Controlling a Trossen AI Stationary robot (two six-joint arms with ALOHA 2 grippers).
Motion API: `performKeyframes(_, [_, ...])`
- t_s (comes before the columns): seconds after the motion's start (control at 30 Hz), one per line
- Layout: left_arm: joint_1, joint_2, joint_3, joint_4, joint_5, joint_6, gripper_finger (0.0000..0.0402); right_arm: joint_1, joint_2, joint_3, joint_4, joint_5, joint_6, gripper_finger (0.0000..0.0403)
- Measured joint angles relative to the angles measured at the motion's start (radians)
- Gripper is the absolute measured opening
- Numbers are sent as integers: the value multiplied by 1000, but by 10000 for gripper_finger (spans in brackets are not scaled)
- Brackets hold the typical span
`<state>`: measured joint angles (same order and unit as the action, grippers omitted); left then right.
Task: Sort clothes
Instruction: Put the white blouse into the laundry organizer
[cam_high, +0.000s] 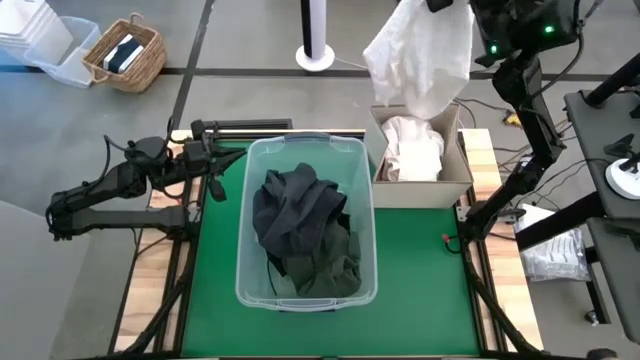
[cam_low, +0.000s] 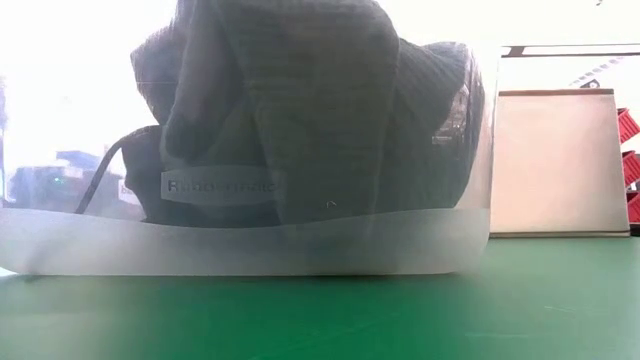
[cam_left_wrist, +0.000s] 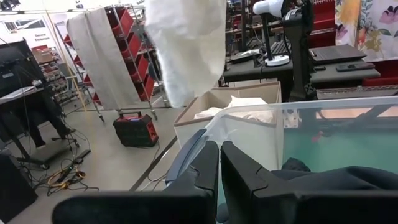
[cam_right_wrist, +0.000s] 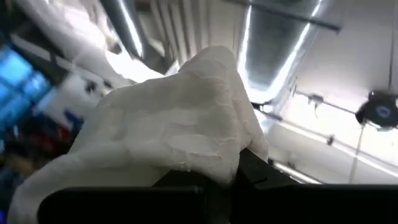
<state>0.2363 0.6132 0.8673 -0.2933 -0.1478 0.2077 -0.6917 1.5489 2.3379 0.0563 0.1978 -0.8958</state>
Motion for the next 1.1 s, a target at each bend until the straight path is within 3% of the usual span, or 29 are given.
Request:
performKeyframes(0.13, [0, 0, 0, -3, 0, 0, 0, 0, -16, 0, -113, 66, -23, 18])
performKeyframes(0.43, [0, 0, 0, -3, 0, 0, 0, 0, -60, 2, -265, 78, 241, 18])
performKeyframes(0.6, [0, 0, 0, -5, 0, 0, 0, 0, -107, 12, -317, 70, 295, 18])
performKeyframes(0.8, [0, 0, 0, -7, 0, -4, 0, 0, -148, 13, -478, 162, 273, 18])
performKeyframes(1.0, [0, 0, 0, -10, 0, -4, 0, 0, -158, 12, -596, 356, 186, 18])
performKeyframes(1.1, [0, 1, 0, -9, 0, -6, 0, -1, -150, 12, -636, 385, 182, 18])
